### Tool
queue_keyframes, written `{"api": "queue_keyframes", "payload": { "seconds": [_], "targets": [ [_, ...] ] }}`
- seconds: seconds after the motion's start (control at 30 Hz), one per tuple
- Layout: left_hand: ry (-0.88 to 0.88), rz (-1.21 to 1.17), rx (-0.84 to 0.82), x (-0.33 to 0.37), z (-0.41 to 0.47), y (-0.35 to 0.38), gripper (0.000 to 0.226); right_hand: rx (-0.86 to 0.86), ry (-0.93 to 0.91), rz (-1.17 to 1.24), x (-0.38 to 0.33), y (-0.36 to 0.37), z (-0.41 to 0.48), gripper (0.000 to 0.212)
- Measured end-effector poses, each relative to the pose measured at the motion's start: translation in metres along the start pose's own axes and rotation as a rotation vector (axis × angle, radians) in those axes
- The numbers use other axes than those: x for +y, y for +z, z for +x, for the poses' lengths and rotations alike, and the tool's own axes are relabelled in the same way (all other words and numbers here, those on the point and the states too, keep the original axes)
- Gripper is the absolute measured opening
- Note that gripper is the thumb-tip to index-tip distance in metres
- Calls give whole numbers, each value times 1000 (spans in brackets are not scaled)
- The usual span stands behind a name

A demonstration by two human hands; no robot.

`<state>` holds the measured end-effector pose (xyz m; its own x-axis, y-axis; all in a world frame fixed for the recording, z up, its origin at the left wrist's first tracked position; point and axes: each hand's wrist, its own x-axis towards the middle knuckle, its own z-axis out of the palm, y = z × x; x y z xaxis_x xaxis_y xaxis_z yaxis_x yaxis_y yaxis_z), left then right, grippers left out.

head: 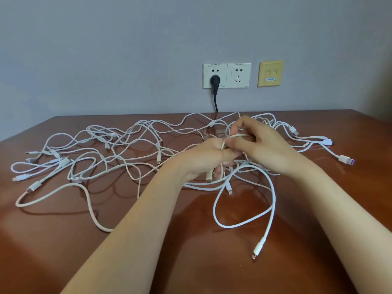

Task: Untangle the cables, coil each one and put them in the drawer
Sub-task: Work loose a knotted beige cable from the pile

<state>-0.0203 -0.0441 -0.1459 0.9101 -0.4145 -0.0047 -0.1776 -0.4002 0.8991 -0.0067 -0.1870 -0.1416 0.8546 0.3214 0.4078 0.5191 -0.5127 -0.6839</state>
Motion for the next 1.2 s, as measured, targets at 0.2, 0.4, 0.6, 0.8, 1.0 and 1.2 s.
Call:
{"api": "queue_keyframes", "payload": {
  "seconds": [0.2,0.4,0.6,0.8,1.0,1.2],
  "targets": [
    [35,-4,10,-4,2,1,26,-35,44,-93,1,3,-1,15],
    [60,119,69,-4,4,-1,26,-50,-97,-288,3,4,-1,7],
    [16,137,36,-4,4,-1,26,-63,-173,-447,7,5,0,12],
    [-21,49,20,-5,1,-5,24,-63,-195,-380,8,8,2,25],
    [-20,-120,74,-2,0,-7,29,-20,124,369,-1,0,4,17],
    [-27,-380,323,1,5,-7,33,-66,182,584,6,-1,8,26]
  ]
}}
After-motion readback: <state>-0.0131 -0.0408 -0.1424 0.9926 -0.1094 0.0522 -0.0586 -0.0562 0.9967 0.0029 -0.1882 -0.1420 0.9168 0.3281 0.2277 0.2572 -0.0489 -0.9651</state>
